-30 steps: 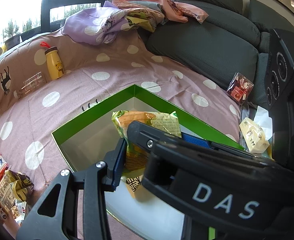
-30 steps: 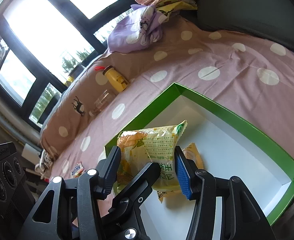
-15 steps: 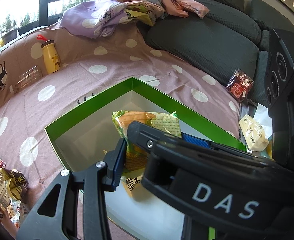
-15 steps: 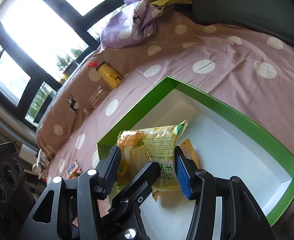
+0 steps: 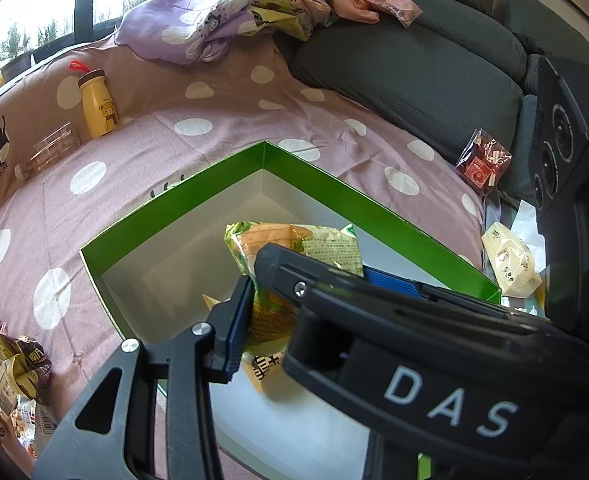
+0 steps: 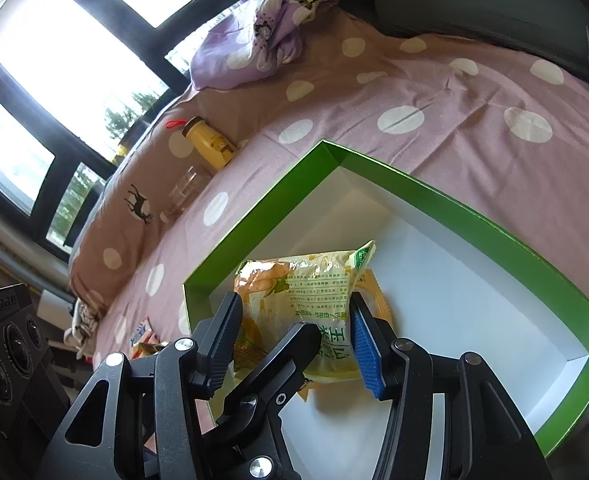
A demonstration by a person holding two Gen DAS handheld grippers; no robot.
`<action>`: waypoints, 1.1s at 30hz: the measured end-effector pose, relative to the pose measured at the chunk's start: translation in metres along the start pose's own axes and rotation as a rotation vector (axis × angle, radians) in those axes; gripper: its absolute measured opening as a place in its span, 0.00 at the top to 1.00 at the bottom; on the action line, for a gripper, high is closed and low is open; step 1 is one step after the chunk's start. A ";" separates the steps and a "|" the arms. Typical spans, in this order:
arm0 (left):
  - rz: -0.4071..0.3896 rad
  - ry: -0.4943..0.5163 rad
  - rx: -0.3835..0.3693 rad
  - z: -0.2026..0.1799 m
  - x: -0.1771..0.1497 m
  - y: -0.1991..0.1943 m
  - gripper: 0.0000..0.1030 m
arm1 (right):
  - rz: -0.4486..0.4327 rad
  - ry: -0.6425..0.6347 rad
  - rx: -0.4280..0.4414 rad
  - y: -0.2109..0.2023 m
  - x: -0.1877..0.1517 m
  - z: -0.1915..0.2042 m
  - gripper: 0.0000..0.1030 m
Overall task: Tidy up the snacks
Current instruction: 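Lower the corn snack bag into the green box with the right gripper, then open the right gripper to release the corn bag and withdraw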
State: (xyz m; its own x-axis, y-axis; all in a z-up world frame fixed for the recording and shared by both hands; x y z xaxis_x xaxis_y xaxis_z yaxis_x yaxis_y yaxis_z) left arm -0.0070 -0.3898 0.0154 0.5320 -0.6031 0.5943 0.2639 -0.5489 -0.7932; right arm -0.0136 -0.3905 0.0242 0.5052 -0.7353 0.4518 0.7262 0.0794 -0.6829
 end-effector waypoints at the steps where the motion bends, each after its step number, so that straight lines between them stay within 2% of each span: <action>1: 0.003 -0.001 -0.001 0.000 0.000 0.001 0.65 | 0.002 0.002 -0.001 0.000 0.000 -0.001 0.46; 33: 0.053 -0.019 -0.031 -0.005 -0.004 0.017 0.65 | 0.034 0.042 -0.024 0.009 -0.002 -0.013 0.46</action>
State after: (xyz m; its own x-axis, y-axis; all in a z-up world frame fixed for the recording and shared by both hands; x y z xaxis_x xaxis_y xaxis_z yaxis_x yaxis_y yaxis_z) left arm -0.0084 -0.3994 -0.0001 0.5595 -0.6214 0.5485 0.2095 -0.5342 -0.8190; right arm -0.0139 -0.3969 0.0100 0.5088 -0.7601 0.4042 0.6975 0.0887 -0.7110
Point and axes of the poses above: each gripper's, at about its wrist camera, not at the fingertips, and y roughly the way its jaws point, z to its left, x to its top, the point moved 10 cm from there along y, roughly the way its jaws point, and after that the axes turned 6 degrees about z, right-handed, at the moved point
